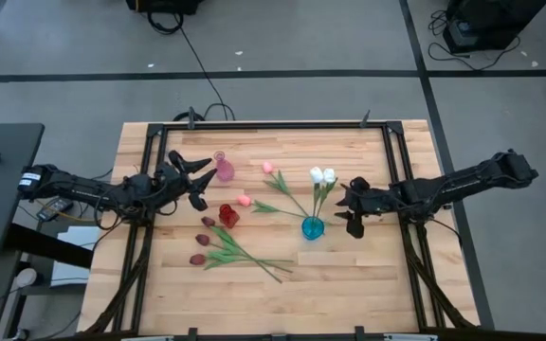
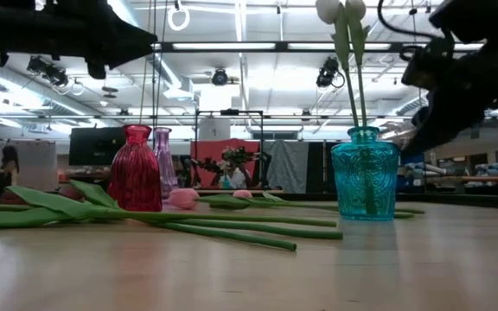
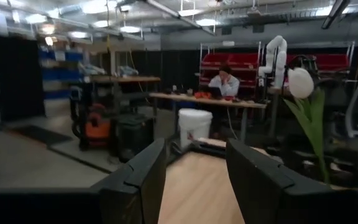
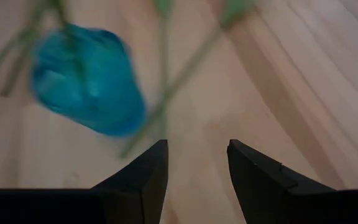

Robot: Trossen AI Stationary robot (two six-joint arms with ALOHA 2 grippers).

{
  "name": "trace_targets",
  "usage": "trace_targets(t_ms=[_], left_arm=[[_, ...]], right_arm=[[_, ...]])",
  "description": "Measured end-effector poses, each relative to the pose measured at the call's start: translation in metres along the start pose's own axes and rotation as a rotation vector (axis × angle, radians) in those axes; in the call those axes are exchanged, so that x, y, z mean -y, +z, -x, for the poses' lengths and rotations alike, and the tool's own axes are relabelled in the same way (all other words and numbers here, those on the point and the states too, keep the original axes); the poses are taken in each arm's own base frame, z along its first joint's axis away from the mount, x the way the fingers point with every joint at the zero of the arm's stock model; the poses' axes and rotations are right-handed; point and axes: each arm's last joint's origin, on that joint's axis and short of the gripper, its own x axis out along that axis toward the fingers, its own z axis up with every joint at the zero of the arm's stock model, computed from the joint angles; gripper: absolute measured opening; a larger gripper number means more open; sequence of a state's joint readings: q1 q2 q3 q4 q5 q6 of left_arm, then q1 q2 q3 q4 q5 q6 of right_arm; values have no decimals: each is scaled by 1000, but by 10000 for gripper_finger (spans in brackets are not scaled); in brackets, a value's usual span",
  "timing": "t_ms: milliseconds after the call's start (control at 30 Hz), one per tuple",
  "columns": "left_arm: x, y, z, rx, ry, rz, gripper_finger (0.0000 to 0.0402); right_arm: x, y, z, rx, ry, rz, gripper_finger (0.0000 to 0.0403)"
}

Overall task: Sort flowers into vase by color
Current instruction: Put the top red tulip into the pink vase

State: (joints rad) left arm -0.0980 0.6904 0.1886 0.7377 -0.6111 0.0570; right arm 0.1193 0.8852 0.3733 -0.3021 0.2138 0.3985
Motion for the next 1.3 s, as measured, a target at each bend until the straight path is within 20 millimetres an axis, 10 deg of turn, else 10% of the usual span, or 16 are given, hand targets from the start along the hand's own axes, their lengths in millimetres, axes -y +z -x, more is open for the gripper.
trace_targets(t_ms=[433,767,1300], left_arm=[[45,27,-53,-337,-193,-81,172],[73,37,-47,-444,-526,-89,172],[150,-35,-2,-935,-539,257,172]], right_arm=[[35,-4,-1,-117,-127,-248,161],[49,1,-2,-76,-240,-246,151],[43,16,3,-28,-221,-223,150]])
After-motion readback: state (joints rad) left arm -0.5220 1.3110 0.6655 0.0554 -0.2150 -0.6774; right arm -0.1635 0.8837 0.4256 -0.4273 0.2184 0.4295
